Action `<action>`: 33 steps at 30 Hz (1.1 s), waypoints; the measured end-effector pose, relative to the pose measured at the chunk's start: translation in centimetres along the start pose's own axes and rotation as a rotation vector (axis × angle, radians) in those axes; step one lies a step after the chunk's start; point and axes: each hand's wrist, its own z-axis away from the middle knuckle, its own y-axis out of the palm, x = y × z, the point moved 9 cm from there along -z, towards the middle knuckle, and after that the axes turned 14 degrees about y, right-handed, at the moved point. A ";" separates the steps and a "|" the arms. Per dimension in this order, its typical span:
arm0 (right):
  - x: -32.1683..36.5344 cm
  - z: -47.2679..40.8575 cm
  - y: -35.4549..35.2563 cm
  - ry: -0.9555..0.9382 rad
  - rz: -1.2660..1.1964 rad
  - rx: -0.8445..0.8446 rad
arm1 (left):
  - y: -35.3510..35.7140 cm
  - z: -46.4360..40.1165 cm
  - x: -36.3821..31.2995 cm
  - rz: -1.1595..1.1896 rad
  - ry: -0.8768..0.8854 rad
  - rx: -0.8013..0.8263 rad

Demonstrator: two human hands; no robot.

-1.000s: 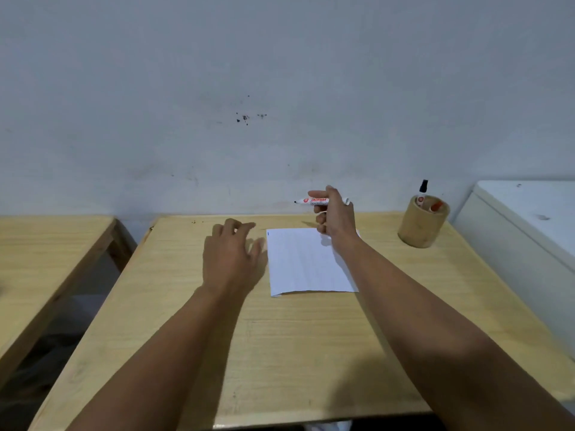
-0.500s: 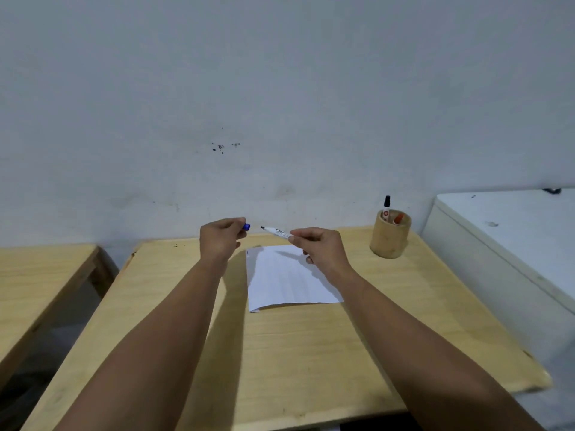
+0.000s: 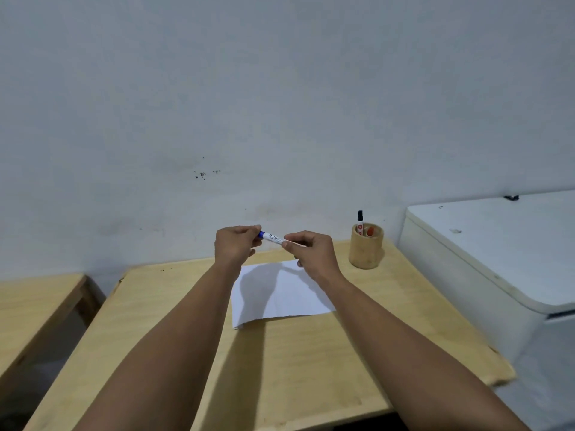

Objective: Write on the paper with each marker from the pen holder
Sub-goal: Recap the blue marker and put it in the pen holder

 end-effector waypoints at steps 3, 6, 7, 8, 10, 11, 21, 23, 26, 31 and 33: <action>-0.2 0.4 -0.5 -0.020 0.023 -0.053 | 1.2 0.1 0.1 -0.019 0.018 -0.031; -0.6 0.9 -1.6 -0.034 0.029 -0.102 | 2.8 0.0 -0.1 -0.019 0.011 -0.026; -0.4 0.7 -2.3 -0.046 0.073 -0.118 | 3.8 0.0 -0.5 -0.014 0.020 0.006; 0.1 0.4 -3.0 -0.065 0.160 -0.124 | 4.9 -0.1 -1.2 -0.010 0.039 0.051; 1.5 -0.6 -3.9 -0.081 0.409 -0.102 | 7.5 -0.1 -3.5 -0.018 0.121 0.163; 2.5 -1.2 -4.7 -0.089 0.496 -0.118 | 8.9 -0.2 -4.6 -0.031 0.168 0.207; 10.5 -6.7 -17.5 -0.162 0.483 -0.481 | 21.2 -0.1 -2.7 -0.467 0.330 0.577; 9.8 -7.8 -18.6 -0.117 0.507 -0.476 | 23.4 0.0 -1.0 -0.504 0.306 0.639; 8.1 -8.9 -19.3 -0.045 0.579 -0.426 | 26.2 0.2 1.4 -0.531 0.273 0.708; 4.9 -10.0 -19.1 0.044 0.753 -0.327 | 28.8 0.6 3.4 -0.326 0.242 0.716; 4.0 -10.1 -19.0 0.051 0.783 -0.304 | 28.9 0.5 3.9 -0.277 0.243 0.679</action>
